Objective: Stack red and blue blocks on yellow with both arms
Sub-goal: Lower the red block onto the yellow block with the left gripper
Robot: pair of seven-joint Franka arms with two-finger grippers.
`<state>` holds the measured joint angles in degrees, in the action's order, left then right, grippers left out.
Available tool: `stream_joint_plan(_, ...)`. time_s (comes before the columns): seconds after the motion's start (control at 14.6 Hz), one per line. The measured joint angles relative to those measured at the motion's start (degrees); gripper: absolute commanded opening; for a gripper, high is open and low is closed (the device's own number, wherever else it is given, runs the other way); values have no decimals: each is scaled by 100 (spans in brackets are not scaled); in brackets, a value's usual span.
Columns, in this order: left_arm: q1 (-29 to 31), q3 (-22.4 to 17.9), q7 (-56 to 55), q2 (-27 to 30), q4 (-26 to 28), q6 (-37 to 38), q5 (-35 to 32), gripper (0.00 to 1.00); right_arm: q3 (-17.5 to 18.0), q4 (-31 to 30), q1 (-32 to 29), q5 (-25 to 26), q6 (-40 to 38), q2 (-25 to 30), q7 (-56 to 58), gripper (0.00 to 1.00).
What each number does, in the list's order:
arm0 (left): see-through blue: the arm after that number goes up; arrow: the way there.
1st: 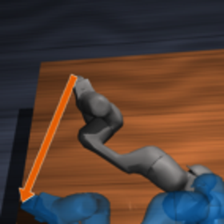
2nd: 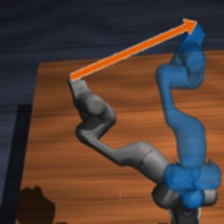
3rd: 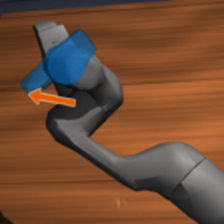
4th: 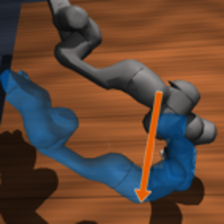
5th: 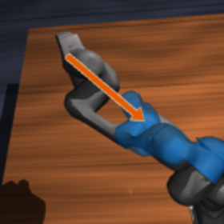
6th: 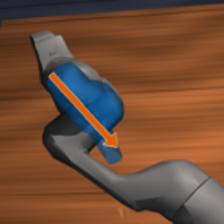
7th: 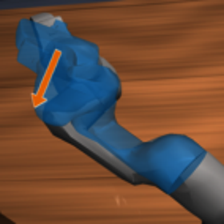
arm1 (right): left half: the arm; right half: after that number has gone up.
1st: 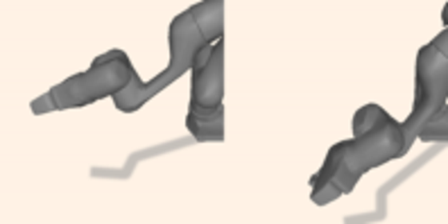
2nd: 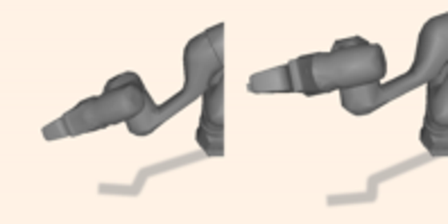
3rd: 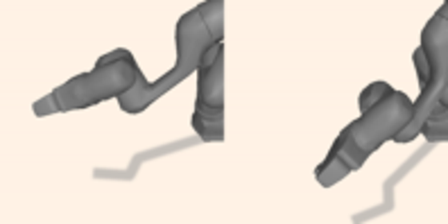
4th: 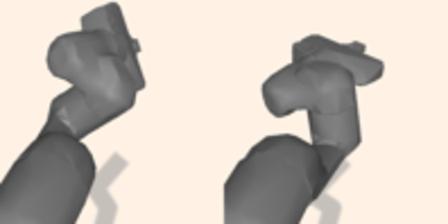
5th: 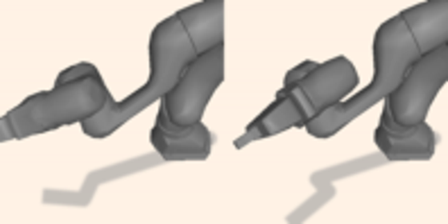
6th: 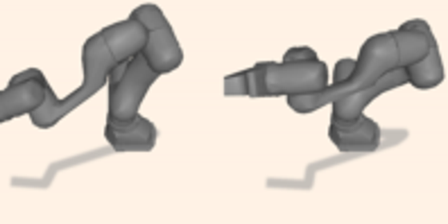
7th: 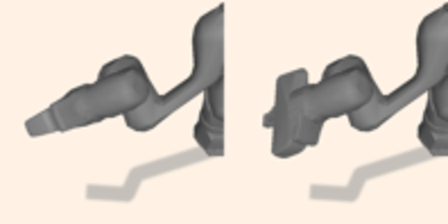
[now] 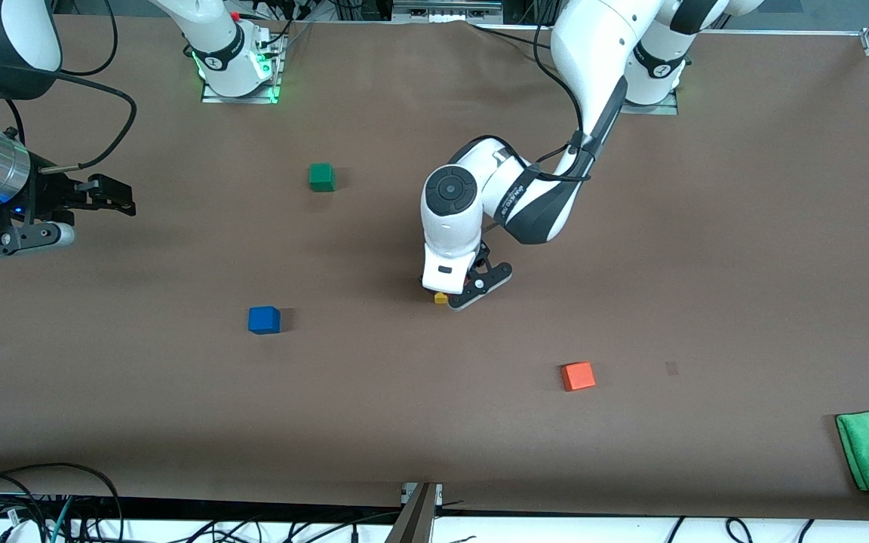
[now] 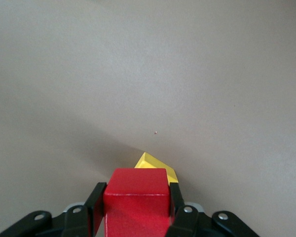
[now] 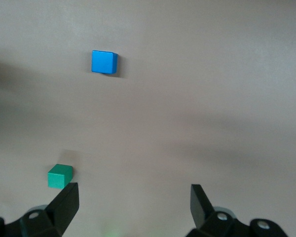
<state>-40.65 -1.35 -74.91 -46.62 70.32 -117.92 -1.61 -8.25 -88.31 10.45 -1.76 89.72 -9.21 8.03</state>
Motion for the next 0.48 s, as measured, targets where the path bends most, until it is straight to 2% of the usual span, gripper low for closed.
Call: stream_joint_plan(0.48, -73, -7, -79, -90, -18, 0, 0, 0, -2, 1, -18, 0, 8, 0, 0, 100)
